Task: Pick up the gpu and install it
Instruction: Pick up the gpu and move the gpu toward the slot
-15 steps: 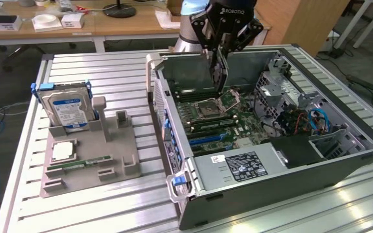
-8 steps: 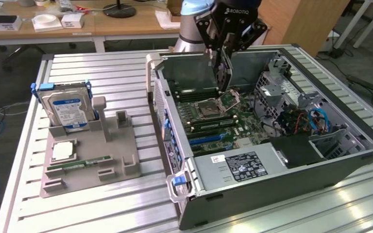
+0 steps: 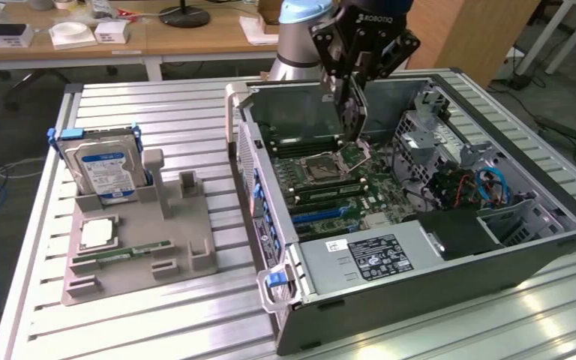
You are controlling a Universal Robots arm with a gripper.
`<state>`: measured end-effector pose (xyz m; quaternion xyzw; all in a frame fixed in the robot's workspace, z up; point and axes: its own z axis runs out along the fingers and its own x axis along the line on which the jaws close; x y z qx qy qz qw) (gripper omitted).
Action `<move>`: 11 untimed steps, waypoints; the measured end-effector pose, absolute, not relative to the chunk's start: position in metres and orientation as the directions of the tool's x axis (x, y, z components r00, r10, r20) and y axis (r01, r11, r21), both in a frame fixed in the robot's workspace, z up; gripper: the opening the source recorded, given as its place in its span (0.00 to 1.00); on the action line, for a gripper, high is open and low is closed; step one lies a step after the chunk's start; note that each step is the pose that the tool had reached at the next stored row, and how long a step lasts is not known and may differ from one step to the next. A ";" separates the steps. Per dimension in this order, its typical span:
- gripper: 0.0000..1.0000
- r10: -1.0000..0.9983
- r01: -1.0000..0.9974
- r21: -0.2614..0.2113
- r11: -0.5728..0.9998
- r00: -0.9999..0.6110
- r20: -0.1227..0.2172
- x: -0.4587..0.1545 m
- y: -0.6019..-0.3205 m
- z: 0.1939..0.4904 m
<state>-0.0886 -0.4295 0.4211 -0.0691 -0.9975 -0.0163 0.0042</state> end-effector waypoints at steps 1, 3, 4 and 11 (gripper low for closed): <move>0.27 0.134 0.134 0.032 0.990 -0.991 0.011 -0.087 -0.430 0.421; 0.27 0.121 0.121 0.032 0.992 -0.993 0.011 -0.087 -0.430 0.420; 0.27 0.108 0.109 0.032 0.994 -0.994 0.011 -0.086 -0.430 0.420; 0.27 0.047 0.047 0.032 0.998 -0.999 0.011 -0.085 -0.429 0.419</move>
